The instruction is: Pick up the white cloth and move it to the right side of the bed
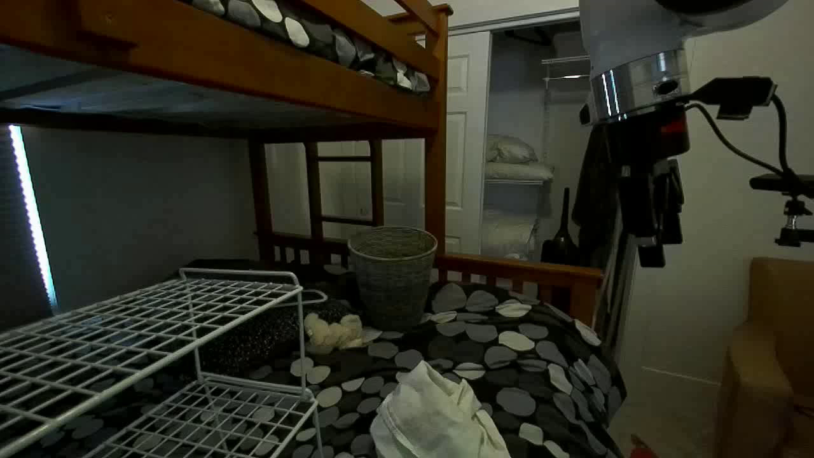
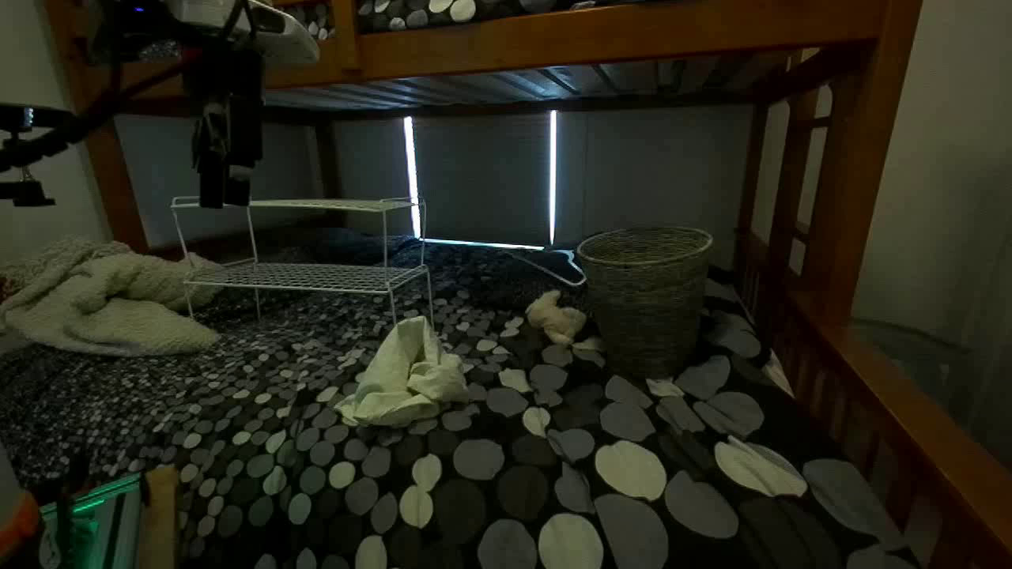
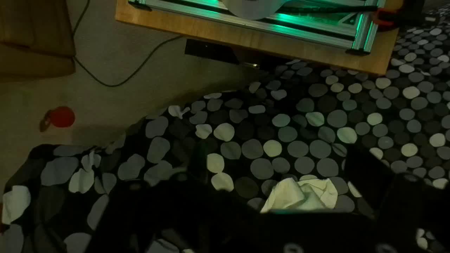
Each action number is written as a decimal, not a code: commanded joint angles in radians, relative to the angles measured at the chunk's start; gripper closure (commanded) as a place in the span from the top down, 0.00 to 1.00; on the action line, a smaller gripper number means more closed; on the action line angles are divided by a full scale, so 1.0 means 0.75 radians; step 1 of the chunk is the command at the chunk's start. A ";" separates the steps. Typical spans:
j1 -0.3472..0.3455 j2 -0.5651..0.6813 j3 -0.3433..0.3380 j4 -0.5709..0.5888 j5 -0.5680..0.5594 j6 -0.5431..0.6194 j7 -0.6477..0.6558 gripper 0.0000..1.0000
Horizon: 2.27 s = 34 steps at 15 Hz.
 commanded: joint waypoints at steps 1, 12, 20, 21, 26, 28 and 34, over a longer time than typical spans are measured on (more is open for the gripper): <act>0.009 0.003 -0.006 0.003 -0.004 -0.002 0.006 1.00; 0.005 0.069 0.005 0.006 0.031 0.117 0.040 1.00; -0.018 0.425 0.025 0.012 0.213 0.387 0.261 1.00; -0.020 0.468 0.017 -0.006 0.239 0.470 0.280 1.00; -0.023 0.666 -0.035 -0.052 0.373 0.845 0.251 1.00; -0.027 0.742 -0.051 -0.065 0.410 0.944 0.250 1.00; -0.042 0.975 -0.099 -0.083 0.485 1.215 0.210 1.00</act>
